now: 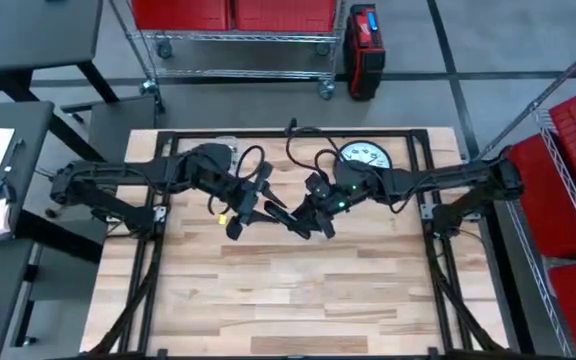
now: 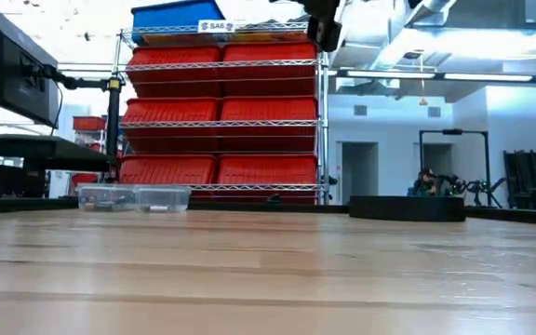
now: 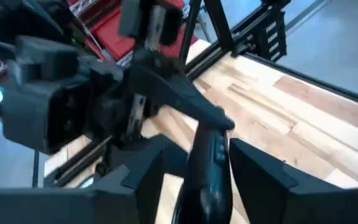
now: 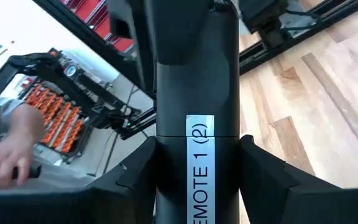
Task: Insert battery
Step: Move the remote to the left of the wall clock on the table
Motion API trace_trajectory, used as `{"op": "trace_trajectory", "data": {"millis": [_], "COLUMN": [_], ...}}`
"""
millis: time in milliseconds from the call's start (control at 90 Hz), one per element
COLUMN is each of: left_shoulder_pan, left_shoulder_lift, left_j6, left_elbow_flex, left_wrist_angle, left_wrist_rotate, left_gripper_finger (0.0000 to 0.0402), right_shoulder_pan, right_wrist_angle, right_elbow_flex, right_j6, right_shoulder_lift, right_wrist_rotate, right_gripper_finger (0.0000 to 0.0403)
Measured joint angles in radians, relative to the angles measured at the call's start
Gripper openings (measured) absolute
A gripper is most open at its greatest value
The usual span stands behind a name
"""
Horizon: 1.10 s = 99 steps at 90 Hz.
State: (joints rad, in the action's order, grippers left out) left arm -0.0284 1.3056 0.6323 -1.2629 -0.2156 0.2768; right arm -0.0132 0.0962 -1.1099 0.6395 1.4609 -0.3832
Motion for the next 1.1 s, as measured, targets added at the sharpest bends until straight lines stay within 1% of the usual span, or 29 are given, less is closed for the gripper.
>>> {"op": "trace_trajectory", "data": {"millis": [122, 278, 367, 444, 500, 533, 567, 622, 700, 767, 811, 867, 922, 1022, 1100], "left_shoulder_pan": [-0.001, -0.001, -0.002, -0.001, -0.006, -0.009, -0.014, -0.021, -0.044, -0.074, -0.101, -0.14, -0.181, -0.265, -0.331], "left_shoulder_lift": [0.016, 0.025, 0.025, 0.022, 0.018, 0.017, 0.014, 0.011, 0.011, 0.011, 0.011, 0.02, 0.033, 0.089, 0.159], "left_j6": [0.011, -0.001, -0.004, 0.003, -0.005, -0.017, -0.037, -0.1, -0.208, -0.325, -0.396, -0.465, -0.539, -0.718, -0.857], "left_elbow_flex": [0.0, 0.0, 0.0, 0.0, 0.0, 0.0, 0.0, 0.0, 0.0, 0.0, 0.0, 0.0, 0.0, 0.0, 0.0], "left_wrist_angle": [-0.018, -0.013, -0.013, -0.018, -0.016, -0.014, -0.014, -0.016, -0.019, -0.026, -0.04, -0.048, -0.042, -0.009, -0.005], "left_wrist_rotate": [-0.002, -0.006, -0.016, -0.022, -0.018, -0.016, -0.017, -0.029, -0.031, -0.025, -0.02, -0.023, -0.029, -0.026, -0.017], "left_gripper_finger": [0.0128, 0.012, 0.0095, 0.0061, 0.0057, 0.0057, 0.0057, 0.0057, 0.0057, 0.0056, 0.0056, 0.0056, 0.0056, 0.0056, 0.0056], "right_shoulder_pan": [-0.014, -0.026, -0.028, -0.028, -0.032, -0.036, -0.041, -0.051, -0.082, -0.122, -0.157, -0.205, -0.248, -0.323, -0.372], "right_wrist_angle": [0.007, 0.013, 0.013, 0.016, 0.027, 0.03, 0.029, 0.025, 0.007, -0.018, -0.041, -0.071, -0.115, -0.169, -0.195], "right_elbow_flex": [0.0, 0.0, -0.001, -0.001, -0.001, -0.002, -0.003, -0.003, -0.003, -0.003, -0.003, -0.003, -0.003, -0.003, -0.003], "right_j6": [0.002, 0.012, 0.016, 0.066, 0.098, 0.108, 0.113, 0.109, 0.082, 0.039, 0.008, -0.049, -0.118, -0.256, -0.338], "right_shoulder_lift": [0.0, 0.0, 0.0, 0.0, -0.001, -0.001, -0.002, -0.009, -0.032, -0.075, -0.115, -0.167, -0.221, -0.32, -0.375], "right_wrist_rotate": [-0.036, -0.043, -0.047, -0.056, -0.057, -0.056, -0.056, -0.037, -0.036, -0.037, -0.035, -0.023, 0.011, 0.078, 0.117], "right_gripper_finger": [0.0162, 0.0162, 0.0162, 0.0162, 0.0162, 0.017, 0.0188, 0.0231, 0.029, 0.0327, 0.0345, 0.036, 0.0366, 0.0368, 0.0365]}}
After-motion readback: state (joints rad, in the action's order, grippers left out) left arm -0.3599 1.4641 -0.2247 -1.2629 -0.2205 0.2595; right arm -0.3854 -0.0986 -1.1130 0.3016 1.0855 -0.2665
